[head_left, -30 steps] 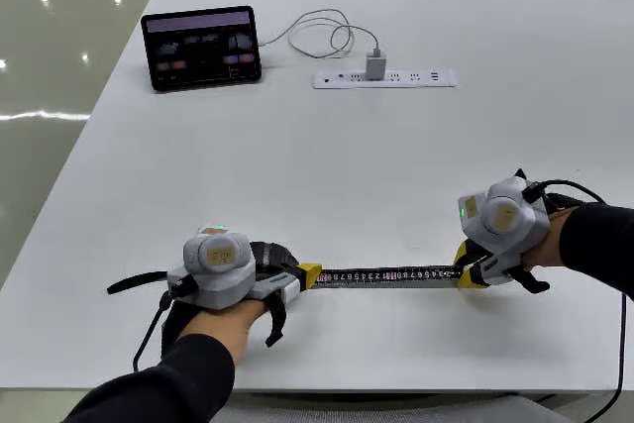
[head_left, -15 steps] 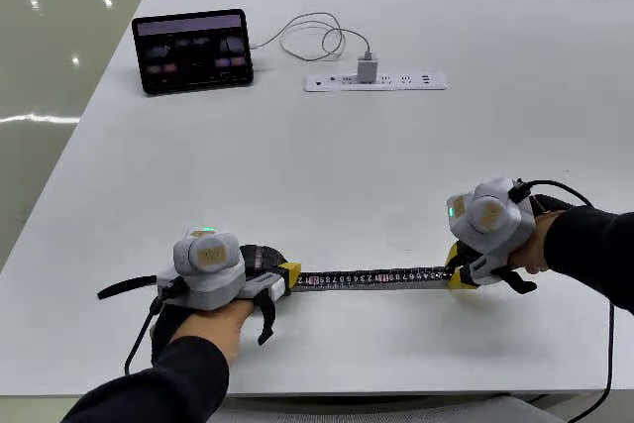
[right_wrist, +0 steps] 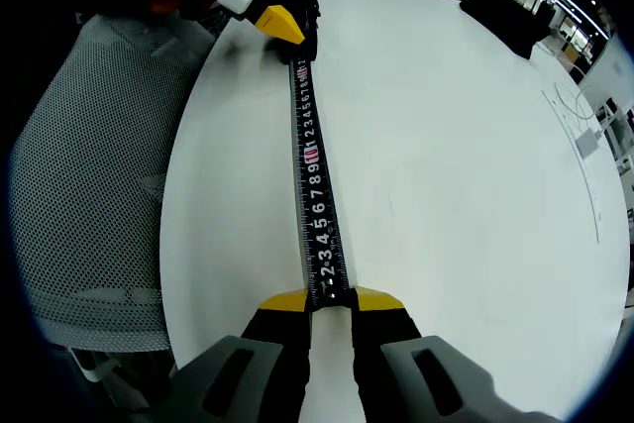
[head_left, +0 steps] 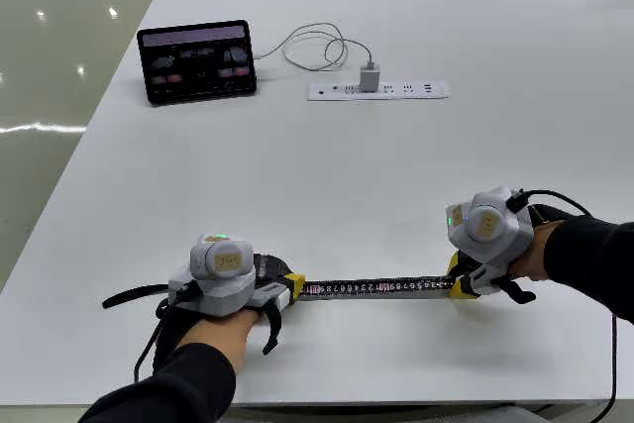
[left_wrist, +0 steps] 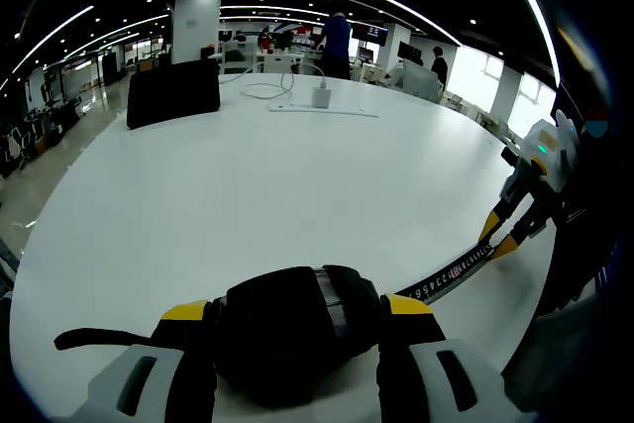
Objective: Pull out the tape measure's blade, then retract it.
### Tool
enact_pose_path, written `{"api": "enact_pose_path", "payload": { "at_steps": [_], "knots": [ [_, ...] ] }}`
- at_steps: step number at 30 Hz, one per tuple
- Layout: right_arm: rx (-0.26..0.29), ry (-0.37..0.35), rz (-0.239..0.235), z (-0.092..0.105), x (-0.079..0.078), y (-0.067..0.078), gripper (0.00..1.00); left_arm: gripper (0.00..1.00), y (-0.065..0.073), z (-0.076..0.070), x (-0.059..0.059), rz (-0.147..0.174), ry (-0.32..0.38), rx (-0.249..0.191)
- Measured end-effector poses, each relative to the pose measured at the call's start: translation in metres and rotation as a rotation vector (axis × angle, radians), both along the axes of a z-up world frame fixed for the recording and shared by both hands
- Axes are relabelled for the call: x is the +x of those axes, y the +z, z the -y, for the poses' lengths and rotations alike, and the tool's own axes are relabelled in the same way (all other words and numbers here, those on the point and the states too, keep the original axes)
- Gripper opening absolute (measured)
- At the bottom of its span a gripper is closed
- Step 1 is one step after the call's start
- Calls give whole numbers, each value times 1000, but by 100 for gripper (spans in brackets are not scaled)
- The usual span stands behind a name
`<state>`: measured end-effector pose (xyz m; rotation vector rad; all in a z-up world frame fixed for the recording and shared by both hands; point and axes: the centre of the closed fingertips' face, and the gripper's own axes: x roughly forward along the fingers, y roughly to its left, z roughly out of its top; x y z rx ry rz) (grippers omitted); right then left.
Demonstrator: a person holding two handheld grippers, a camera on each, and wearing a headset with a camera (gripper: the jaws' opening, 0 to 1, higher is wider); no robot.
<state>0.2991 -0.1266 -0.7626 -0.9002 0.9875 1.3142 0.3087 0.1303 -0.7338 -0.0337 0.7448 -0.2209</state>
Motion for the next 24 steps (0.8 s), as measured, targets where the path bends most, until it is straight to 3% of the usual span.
{"api": "enact_pose_path", "payload": {
  "at_steps": [24],
  "knots": [
    [40,8,19,-14,-4,1,11,62,0,0,-1,-4,-2,-16]
  ]
}}
